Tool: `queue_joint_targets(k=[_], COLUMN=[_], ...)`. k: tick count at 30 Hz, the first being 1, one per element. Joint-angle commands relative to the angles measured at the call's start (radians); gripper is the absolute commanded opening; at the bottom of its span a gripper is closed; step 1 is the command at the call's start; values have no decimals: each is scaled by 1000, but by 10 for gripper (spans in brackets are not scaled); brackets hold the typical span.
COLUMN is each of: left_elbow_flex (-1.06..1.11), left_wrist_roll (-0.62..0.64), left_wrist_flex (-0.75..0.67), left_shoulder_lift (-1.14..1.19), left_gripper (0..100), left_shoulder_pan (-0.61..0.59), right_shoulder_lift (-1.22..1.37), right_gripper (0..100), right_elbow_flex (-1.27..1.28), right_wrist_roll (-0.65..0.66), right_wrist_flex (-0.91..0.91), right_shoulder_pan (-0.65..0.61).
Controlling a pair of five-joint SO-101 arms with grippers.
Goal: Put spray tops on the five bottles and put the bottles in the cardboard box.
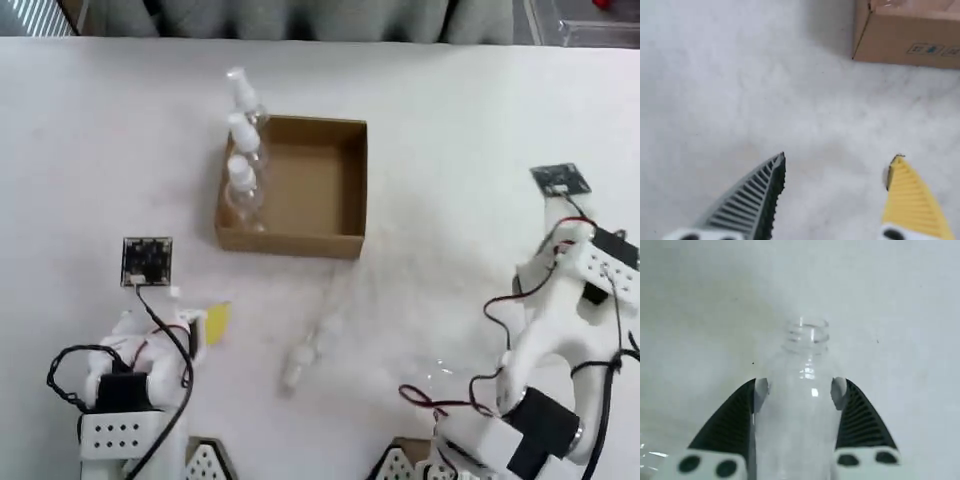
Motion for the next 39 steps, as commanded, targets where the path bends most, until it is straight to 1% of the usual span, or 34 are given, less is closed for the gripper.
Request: queue_joint_targets(k=[1,3,6,11,16,18,19,21,24,27,30,32,39], left_elbow_flex=[-6,-6,-6,-6,-6,-6,-6,-6,-6,-6,-6,-6,-6], left_wrist_roll=[-8,-8,-8,-8,-8,-8,-8,-8,-8,-8,-8,-8,-8], left_wrist_flex=[-26,-26,-26,-26,-26,-26,-26,-28,-28,-28,-26,-26,-28], left_shoulder_lift=[-13,-13,-13,-13,-13,-13,-13,-13,-13,-13,-13,-13,-13], left_gripper=[310,310,310,310,310,310,310,310,310,310,310,310,309], left_shoulder_pan=[-12,-12,-12,-12,-12,-12,-12,-12,-12,-12,-12,-12,-12], right_shoulder_lift=[41,87,140,159,154,145,136,110,64,8,-44,-74,-225], right_gripper=[151,201,245,344,358,357,349,297,153,8,40,15,19], right_elbow_flex=[-49,-49,-49,-74,-78,-101,-121,-170,-238,-256,-253,-232,-18], right_wrist_roll=[18,49,58,57,61,55,54,52,-5,-49,-55,-55,-58], right_wrist_flex=[-31,-70,-120,-125,-124,-93,-58,30,148,214,275,306,291], right_shoulder_pan=[47,62,71,73,64,64,64,64,54,48,48,50,71])
